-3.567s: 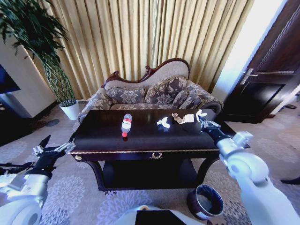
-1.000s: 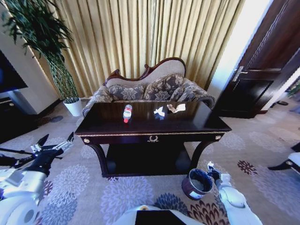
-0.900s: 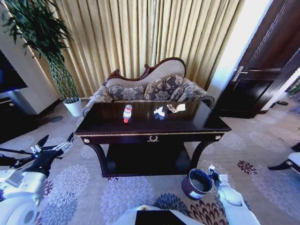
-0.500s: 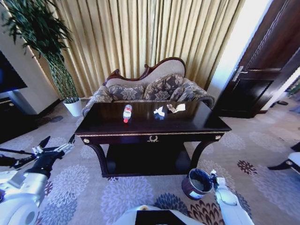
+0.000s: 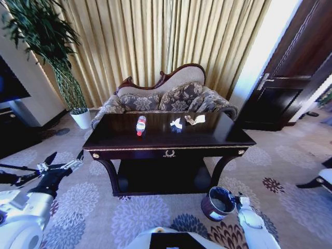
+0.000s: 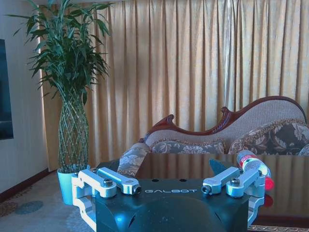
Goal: Move to the front of the table and place the trash on the table into the trash bin.
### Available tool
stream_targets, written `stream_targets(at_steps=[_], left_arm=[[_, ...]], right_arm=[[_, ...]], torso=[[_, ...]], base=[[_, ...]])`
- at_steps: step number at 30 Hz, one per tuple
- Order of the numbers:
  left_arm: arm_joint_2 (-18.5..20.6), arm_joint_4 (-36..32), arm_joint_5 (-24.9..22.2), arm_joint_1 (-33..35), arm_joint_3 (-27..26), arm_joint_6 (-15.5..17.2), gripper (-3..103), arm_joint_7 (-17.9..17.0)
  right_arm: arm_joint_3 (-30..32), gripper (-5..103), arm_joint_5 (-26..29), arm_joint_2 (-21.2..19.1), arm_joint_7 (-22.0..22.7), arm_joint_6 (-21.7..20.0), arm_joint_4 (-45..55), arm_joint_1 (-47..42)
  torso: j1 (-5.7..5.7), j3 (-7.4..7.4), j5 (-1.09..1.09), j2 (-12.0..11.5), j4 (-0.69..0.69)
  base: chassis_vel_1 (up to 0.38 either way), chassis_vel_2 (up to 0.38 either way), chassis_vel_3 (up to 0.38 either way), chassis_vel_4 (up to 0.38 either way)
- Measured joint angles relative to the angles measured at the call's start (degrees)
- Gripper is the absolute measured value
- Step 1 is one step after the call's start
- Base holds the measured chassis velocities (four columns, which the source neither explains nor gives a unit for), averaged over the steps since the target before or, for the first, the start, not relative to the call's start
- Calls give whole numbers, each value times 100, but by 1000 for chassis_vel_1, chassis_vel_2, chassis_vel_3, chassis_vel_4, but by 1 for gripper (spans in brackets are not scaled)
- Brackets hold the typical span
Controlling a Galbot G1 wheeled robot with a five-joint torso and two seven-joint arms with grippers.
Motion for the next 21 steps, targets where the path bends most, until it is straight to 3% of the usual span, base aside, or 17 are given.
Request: stream_targets(at_steps=[4,11,16,20,21], left_arm=[[12,0,-13,2,-15,-24,100,1],[33,0,-77,12,-48,-80,100,1],[33,0,-108,3,-56,-82,100,-1],[20,0,-108,-7,-48,-82,100,-2],[15,0,-108,-7,-48,-83,100,-2]], right_arm=[[16,95,76,40,-14,-4,46,-37],[49,100,102,49,-18,-13,75,-75],[91,100,182,23,-46,-281,296,-179],[142,100,860,1,-195,-489,851,-378],[167,100,1237,-29,-237,-536,1175,-486]], torso=[[0,0,0,0,0],[0,0,1,0,0],[0,0,1,0,-1],[0,0,1,0,0],[0,0,1,0,0]], base=[[0,0,0,0],[0,0,0,0],[0,0,0,0],[0,0,0,0],[0,0,0,0]])
